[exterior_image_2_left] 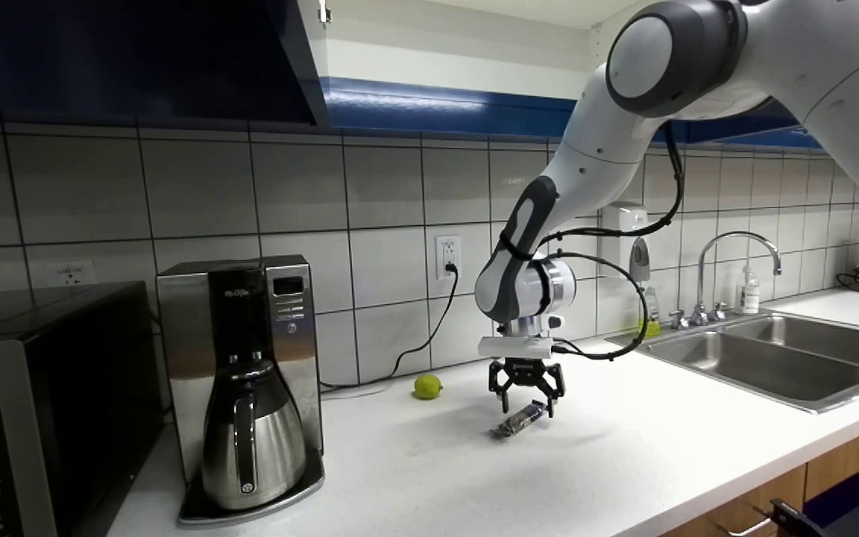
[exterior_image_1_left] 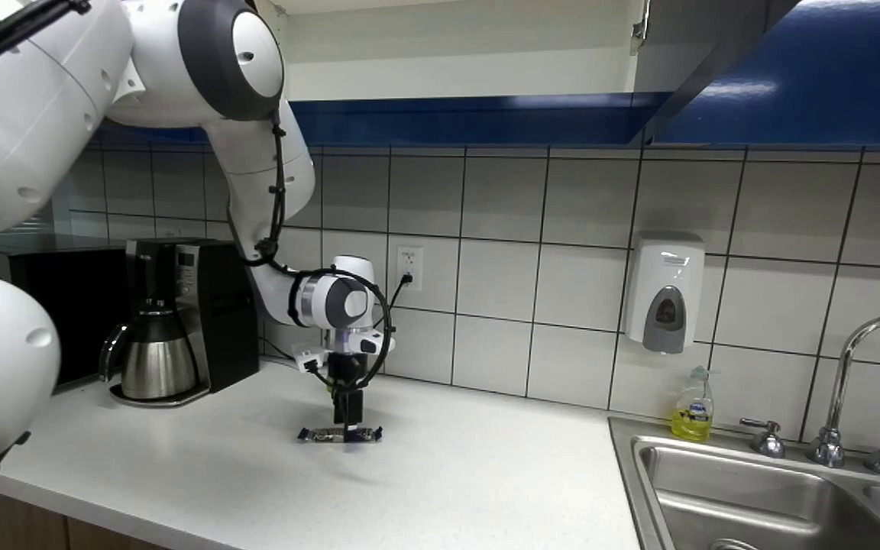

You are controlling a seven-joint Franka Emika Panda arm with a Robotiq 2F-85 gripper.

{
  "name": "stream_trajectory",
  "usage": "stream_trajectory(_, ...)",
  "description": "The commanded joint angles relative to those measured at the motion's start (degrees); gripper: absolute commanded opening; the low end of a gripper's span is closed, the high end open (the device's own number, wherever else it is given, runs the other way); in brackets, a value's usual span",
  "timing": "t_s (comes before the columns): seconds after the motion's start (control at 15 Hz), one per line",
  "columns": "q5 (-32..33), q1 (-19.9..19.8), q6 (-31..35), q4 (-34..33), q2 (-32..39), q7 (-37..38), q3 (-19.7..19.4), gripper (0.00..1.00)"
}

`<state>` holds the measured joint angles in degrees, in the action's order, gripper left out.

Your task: Place the granola bar on the bottom shelf of the cabinet

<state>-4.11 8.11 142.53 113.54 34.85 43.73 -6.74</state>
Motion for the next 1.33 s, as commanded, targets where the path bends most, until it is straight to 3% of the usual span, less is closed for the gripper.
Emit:
stream_trajectory(0.0, -1.1, 0.3, -1.1, -1.1, 0.7, 2.4, 0.0, 1.0)
stream_trajectory(1.2, -0.5, 0.5, -0.8, -2.2, 2.2, 9.2, -0.4, 1.0)
stream_trajectory(1.27, -0.5, 0.5, -0.8, -2.3, 2.2, 9.2, -0.4, 0.78)
